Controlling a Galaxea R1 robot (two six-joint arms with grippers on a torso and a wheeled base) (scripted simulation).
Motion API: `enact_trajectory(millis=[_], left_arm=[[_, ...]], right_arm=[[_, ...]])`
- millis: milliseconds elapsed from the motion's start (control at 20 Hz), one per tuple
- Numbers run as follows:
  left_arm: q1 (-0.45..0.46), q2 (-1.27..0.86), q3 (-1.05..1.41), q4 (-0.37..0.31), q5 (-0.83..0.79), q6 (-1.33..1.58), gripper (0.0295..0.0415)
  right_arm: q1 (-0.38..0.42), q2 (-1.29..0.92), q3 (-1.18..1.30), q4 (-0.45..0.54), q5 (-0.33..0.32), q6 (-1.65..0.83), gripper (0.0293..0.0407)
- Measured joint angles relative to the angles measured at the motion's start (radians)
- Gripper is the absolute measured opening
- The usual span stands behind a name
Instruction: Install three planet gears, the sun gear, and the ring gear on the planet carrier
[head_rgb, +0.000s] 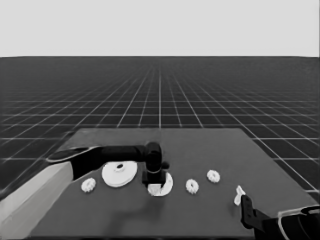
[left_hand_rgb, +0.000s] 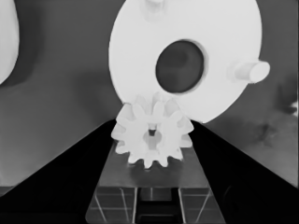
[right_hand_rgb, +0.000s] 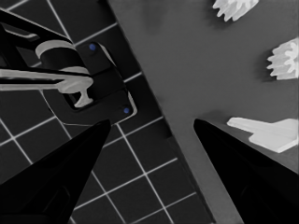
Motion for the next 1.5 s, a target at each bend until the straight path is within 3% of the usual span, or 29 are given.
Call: enact_trajectory(millis=[300,400,500,800,950,1300,1350,1400,1500], left_arm=[[0.017,0.004,-0.016,0.018,-0.007,0.011,0.0312],[0.017,0.004,-0.016,0.019,-0.007,0.011,0.0372],[0.017,0.004,-0.016,0.019,-0.007,0.011,0.0383],[0.018,0.004,-0.016,0.019,-0.007,0.011,0.0385],[-0.116,-0.014,0.071,-0.112,0.024,-0.052,0.0385],[-0.153,-0.015,0.081,-0.150,0.024,-0.060,0.0385],[-0.158,-0.253,0.355,-0.155,0.001,0.044,0.0386],[-0.162,-0.561,0.430,-0.164,-0.029,0.206,0.0385],[-0.165,-0.772,0.293,-0.188,-0.077,0.490,0.0385]], right_arm=[[0.000,0.000,0.000,0.000,0.000,0.000,0.0385],[0.000,0.000,0.000,0.000,0.000,0.000,0.0385],[0.000,0.000,0.000,0.000,0.000,0.000,0.0385],[0.000,0.000,0.000,0.000,0.000,0.000,0.0385],[0.000,0.000,0.000,0.000,0.000,0.000,0.0385],[0.000,0.000,0.000,0.000,0.000,0.000,0.0385],[0.000,0.000,0.000,0.000,0.000,0.000,0.0385],[0.000,0.000,0.000,0.000,0.000,0.000,0.0385],[0.000,0.000,0.000,0.000,0.000,0.000,0.0385]])
